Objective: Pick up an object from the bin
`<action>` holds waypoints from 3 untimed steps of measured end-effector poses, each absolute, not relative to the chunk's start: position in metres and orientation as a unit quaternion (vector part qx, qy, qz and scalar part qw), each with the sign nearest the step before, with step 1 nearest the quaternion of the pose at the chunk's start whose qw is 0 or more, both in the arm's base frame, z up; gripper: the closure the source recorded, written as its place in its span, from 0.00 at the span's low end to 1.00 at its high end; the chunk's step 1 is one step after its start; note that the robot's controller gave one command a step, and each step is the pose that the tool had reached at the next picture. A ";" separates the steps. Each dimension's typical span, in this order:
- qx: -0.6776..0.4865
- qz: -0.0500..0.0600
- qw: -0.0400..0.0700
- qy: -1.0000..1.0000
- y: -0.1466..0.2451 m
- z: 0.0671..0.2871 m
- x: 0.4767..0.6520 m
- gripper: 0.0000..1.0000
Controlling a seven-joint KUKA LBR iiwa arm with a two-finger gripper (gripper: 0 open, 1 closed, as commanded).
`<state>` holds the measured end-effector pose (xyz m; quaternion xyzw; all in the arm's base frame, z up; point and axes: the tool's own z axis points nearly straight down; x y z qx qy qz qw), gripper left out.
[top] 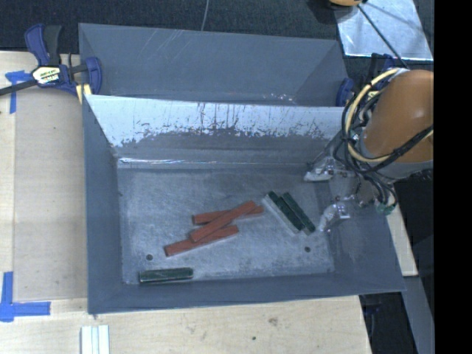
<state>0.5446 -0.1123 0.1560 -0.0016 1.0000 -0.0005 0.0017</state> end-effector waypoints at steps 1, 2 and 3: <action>-0.002 0.000 0.002 1.000 -0.112 0.156 0.545 0.00; -0.030 -0.001 0.005 1.000 -0.108 0.106 0.546 0.00; 0.015 -0.002 0.011 1.000 -0.109 0.082 0.576 1.00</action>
Offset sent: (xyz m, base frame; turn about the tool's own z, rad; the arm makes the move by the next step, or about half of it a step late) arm -0.0013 0.0084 -0.0860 -0.0974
